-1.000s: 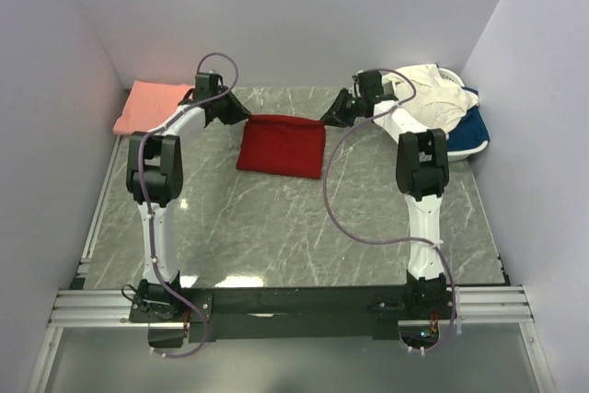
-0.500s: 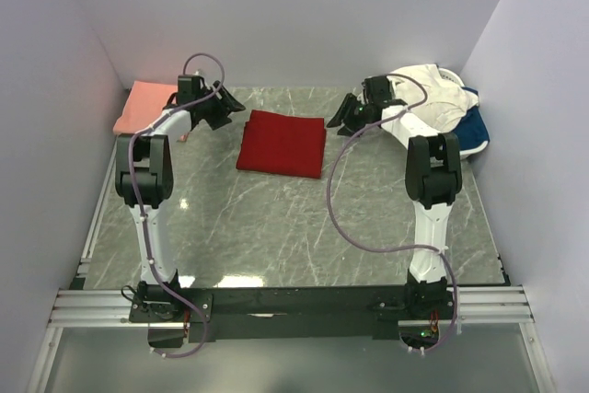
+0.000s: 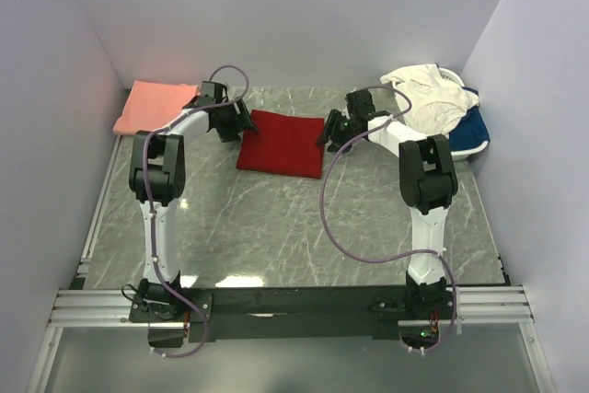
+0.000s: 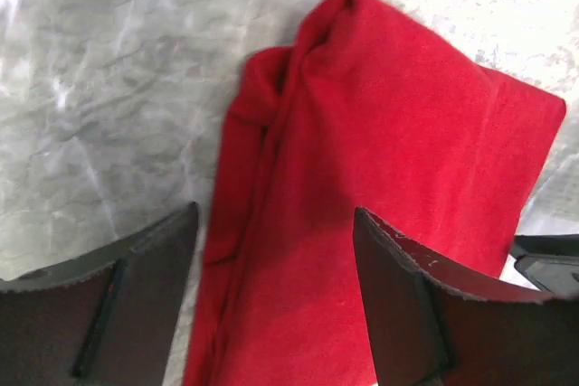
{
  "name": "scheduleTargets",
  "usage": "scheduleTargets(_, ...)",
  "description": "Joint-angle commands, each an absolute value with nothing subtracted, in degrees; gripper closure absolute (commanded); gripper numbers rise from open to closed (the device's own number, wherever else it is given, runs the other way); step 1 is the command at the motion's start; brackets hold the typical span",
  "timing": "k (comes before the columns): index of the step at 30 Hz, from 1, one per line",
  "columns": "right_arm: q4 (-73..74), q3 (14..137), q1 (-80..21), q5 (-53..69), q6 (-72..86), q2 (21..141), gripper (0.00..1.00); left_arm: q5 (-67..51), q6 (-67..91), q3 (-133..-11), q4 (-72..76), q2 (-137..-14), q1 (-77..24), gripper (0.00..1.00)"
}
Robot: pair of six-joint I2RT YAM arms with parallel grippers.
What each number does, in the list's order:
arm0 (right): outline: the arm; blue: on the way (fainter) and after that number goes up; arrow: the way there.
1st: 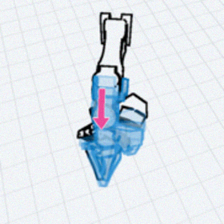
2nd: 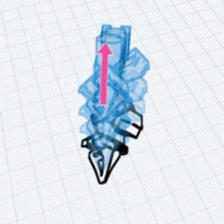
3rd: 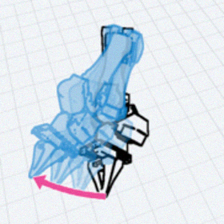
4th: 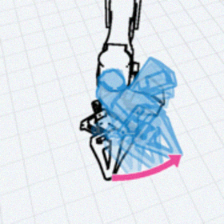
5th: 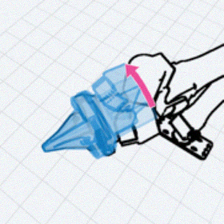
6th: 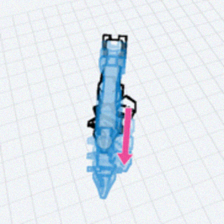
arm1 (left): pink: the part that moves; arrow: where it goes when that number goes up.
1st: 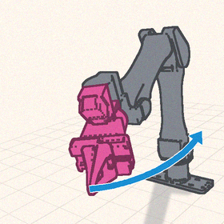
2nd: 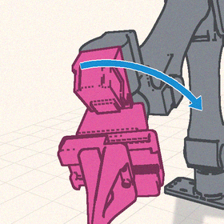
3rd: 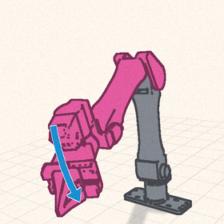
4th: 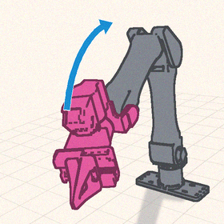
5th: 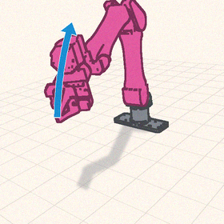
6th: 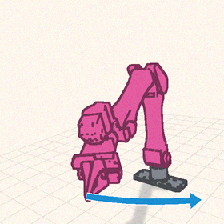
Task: Fold and stack the t-shirts
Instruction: Neatly place the folded tshirt to the corner
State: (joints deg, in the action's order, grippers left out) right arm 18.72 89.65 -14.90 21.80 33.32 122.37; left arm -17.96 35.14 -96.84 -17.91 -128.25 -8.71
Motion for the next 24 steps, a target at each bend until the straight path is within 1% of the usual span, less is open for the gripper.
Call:
scheduleTargets(1, 16.79, 88.6, -15.64, 19.78, 32.52, 121.2, 0.43, -13.19, 30.85, -100.1, -23.2, -129.46, -10.37, 0.25)
scheduleTargets(5, 16.0, 86.84, -15.82, 19.16, 32.78, 120.85, 0.43, -10.03, 30.24, -100.81, -25.22, -130.08, -12.12, 0.28)
scheduleTargets(7, 15.65, 86.4, -16.08, 19.07, 33.13, 120.5, 0.43, -8.01, 29.97, -101.42, -26.53, -130.43, -13.18, 0.38)
scheduleTargets(8, 15.38, 85.61, -16.26, 19.07, 33.31, 119.98, 0.44, -7.3, 29.88, -102.03, -27.15, -130.69, -13.53, 0.48)
scheduleTargets(10, 14.68, 84.64, -16.52, 18.99, 33.75, 119.1, 0.44, -4.4, 29.53, -102.65, -28.73, -130.96, -14.84, 0.56)
scheduleTargets(11, 14.42, 83.51, -16.78, 18.98, 33.92, 118.05, 0.44, -3.61, 29.36, -103.35, -29.18, -131.13, -15.29, 0.68)
scheduleTargets(13, 14.07, 82.36, -17.4, 18.55, 34.45, 116.73, 0.44, -0.45, 29.27, -104.23, -30.84, -131.48, -16.52, 0.79)
scheduleTargets(14, 13.89, 80.7, -17.92, 17.85, 34.71, 115.07, 0.44, -0.18, 29.09, -105.37, -31.55, -131.75, -16.87, 0.91)
scheduleTargets(15, 13.36, 79.55, -18.28, 17.49, 35.33, 114.0, 0.44, 3.13, 29.0, -106.08, -32.25, -131.84, -17.22, 0.97)
scheduleTargets(16, 12.4, 77.19, -18.63, 17.32, 35.77, 112.86, 0.44, 4.9, 29.09, -106.78, -34.17, -131.92, -17.75, 0.99)
scheduleTargets(21, 9.67, 69.53, -22.31, 14.95, 37.18, 104.16, 0.44, 15.8, 26.47, -113.46, -40.68, -132.28, -17.75, 1.0)
scheduleTargets(22, 8.97, 67.17, -23.02, 14.77, 37.44, 103.02, 0.44, 20.26, 25.59, -114.51, -41.39, -132.28, -17.75, 1.0)
scheduleTargets(24, 8.35, 64.96, -24.77, 14.42, 37.62, 100.03, 0.44, 25.11, 22.87, -117.5, -43.49, -132.28, -17.58, 1.0)
